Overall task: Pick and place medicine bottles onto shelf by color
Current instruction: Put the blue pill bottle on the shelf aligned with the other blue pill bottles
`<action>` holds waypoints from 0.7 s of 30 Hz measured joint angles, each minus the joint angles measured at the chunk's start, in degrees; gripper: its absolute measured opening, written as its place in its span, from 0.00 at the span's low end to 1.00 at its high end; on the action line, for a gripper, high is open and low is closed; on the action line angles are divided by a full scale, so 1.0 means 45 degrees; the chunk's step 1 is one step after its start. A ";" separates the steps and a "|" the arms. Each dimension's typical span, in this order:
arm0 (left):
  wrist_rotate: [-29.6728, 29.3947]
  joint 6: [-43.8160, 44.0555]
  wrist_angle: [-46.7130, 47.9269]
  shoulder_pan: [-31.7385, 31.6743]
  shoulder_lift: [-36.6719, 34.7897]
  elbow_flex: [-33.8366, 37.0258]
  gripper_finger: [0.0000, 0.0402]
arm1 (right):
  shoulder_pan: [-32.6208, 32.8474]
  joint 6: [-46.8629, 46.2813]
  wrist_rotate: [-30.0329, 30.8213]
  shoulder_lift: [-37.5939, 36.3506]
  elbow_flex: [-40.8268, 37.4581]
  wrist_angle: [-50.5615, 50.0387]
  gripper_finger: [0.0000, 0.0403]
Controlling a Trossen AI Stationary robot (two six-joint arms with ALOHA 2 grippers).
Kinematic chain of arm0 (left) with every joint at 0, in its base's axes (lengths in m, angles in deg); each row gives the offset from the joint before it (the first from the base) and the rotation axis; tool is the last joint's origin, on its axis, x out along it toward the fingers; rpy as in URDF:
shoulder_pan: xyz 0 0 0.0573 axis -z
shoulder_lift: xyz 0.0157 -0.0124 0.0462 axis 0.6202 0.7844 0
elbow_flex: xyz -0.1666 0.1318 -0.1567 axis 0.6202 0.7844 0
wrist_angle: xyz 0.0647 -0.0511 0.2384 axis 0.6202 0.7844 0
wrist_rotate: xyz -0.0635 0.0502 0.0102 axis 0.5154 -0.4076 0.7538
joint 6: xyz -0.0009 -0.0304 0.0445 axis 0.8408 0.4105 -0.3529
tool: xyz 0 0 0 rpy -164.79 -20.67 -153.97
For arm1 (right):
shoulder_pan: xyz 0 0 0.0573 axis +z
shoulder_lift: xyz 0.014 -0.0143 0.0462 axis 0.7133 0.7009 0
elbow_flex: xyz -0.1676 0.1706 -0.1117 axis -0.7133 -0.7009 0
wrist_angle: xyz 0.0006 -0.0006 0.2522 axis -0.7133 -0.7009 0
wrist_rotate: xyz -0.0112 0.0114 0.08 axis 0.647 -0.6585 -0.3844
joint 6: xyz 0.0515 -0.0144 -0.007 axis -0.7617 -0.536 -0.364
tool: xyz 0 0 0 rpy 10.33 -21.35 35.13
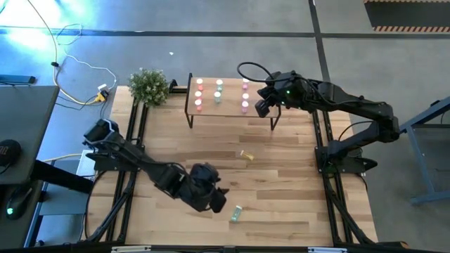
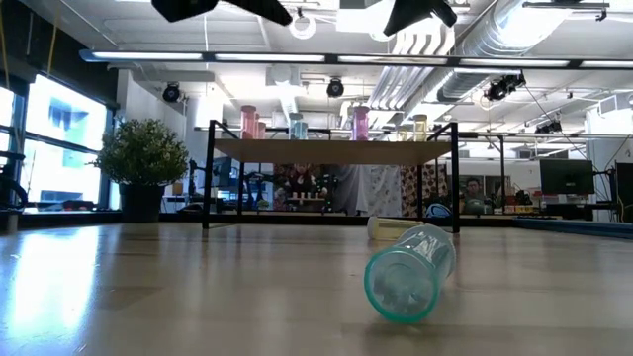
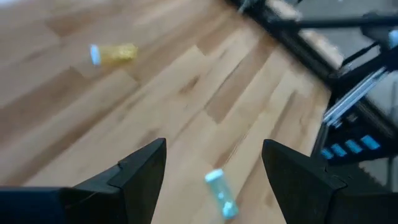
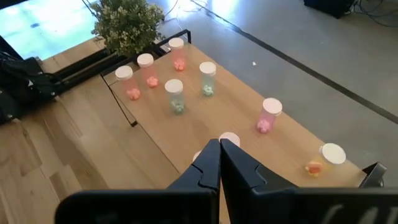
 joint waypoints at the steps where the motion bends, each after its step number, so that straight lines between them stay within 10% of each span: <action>1: 0.0092 0.0080 0.0028 0.0047 0.0191 -0.0075 0.64 | 0.0000 -0.0018 0.0001 0.0000 0.0000 -0.0010 0.00; 21: 0.0738 0.1613 -0.2529 0.1302 0.3386 -0.0226 0.64 | 0.0000 -0.2019 0.0010 0.0005 0.0000 -0.1483 0.00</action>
